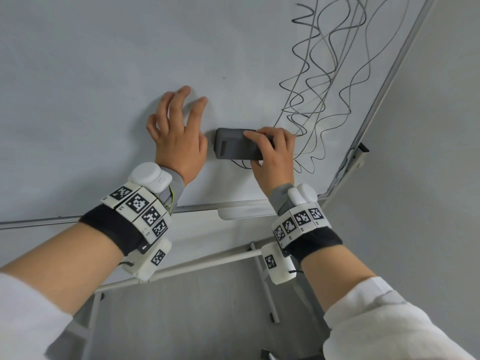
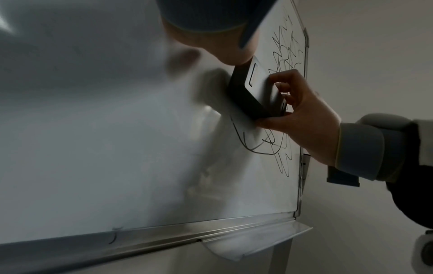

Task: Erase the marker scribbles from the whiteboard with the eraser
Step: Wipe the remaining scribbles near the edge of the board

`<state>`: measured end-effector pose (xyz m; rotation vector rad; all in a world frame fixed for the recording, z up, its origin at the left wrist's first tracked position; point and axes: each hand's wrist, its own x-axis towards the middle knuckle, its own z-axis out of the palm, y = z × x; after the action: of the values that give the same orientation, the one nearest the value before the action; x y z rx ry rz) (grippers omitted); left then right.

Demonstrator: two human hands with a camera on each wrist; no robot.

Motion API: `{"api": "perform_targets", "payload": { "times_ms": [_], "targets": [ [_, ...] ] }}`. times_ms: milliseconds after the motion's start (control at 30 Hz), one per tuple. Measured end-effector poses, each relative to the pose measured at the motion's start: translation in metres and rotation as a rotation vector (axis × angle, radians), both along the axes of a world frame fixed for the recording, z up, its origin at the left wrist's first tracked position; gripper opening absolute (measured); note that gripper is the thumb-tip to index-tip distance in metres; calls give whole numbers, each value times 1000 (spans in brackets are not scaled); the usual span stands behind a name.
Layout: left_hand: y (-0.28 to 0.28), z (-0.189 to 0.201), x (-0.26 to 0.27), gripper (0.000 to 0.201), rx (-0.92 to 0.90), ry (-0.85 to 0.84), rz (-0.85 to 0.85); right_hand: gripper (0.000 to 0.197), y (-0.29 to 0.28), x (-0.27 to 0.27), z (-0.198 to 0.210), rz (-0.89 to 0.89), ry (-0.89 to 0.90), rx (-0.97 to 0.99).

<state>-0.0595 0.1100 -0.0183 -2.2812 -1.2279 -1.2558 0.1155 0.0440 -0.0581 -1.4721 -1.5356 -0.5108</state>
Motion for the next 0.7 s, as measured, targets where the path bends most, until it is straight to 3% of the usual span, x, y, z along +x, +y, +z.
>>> {"api": "perform_targets", "payload": {
  "times_ms": [467,700],
  "targets": [
    [-4,-12,6,57,7,26,-8,69,-6,10,-35,16,-106,-10],
    [-5,-15,6,56,0,34,-12,70,-5,11,-18,-5,-58,21]
  ]
}}
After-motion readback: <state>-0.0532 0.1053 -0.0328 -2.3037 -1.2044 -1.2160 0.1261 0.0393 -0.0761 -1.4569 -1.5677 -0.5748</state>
